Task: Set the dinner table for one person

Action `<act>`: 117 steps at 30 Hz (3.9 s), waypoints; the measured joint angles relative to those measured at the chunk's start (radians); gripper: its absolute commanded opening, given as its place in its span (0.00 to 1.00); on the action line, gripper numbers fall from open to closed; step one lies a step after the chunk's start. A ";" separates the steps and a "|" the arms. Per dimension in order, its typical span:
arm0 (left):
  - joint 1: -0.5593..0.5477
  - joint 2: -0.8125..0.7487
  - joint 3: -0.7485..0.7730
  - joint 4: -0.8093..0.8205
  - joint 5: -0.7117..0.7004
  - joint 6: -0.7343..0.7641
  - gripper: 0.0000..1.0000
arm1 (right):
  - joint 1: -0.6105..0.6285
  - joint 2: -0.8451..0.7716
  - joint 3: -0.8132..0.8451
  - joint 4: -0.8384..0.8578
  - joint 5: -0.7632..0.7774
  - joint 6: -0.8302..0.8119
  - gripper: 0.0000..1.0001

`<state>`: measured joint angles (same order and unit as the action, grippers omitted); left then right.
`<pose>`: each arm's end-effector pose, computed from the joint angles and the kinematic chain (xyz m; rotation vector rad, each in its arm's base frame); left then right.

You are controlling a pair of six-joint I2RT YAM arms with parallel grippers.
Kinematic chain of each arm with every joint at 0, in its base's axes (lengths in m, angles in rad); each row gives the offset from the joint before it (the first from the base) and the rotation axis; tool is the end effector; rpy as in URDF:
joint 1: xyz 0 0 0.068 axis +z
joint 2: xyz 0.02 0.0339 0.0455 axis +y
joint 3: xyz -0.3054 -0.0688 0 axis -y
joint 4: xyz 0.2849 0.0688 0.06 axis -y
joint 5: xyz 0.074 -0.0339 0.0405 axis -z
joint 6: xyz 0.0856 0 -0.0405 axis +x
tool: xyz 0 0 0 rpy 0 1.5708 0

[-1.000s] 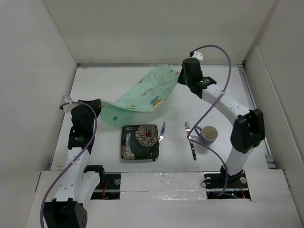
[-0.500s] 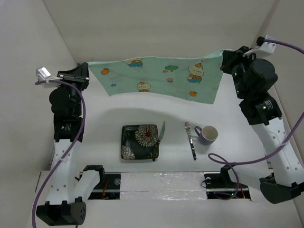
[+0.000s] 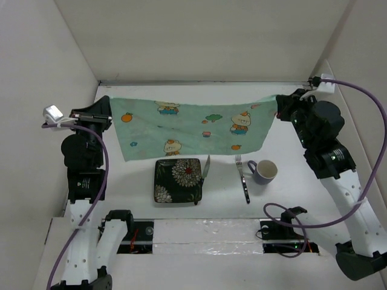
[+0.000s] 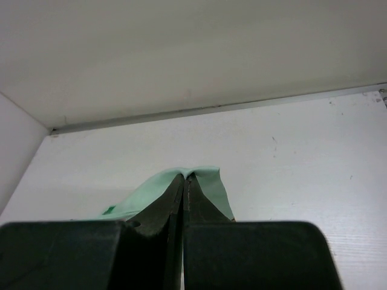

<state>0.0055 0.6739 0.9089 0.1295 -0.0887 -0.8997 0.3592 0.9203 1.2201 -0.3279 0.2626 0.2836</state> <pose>0.1932 0.0086 0.4855 -0.6127 1.0777 -0.7271 0.2382 0.0657 0.4936 0.1441 1.5990 0.2896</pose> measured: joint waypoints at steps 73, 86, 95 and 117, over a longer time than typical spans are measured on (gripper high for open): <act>-0.388 -0.194 -0.181 -0.126 0.044 0.318 0.30 | 0.407 0.469 -0.568 0.494 -0.482 0.146 0.46; -0.359 -0.204 -0.156 -0.307 0.029 0.488 0.32 | 0.422 0.737 -0.427 0.524 -0.435 0.186 0.45; -0.348 -0.207 -0.157 -0.306 0.055 0.505 0.32 | 0.422 0.816 -0.421 0.594 -0.441 0.227 0.35; -0.345 -0.208 -0.157 -0.308 0.059 0.518 0.33 | 0.278 0.779 -0.198 0.498 -0.601 0.309 0.00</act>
<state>-0.3397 0.4664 0.7521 -0.1783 -0.0296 -0.3820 0.6373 1.6997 1.0218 0.1699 -0.3382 0.5926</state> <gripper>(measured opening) 0.327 0.086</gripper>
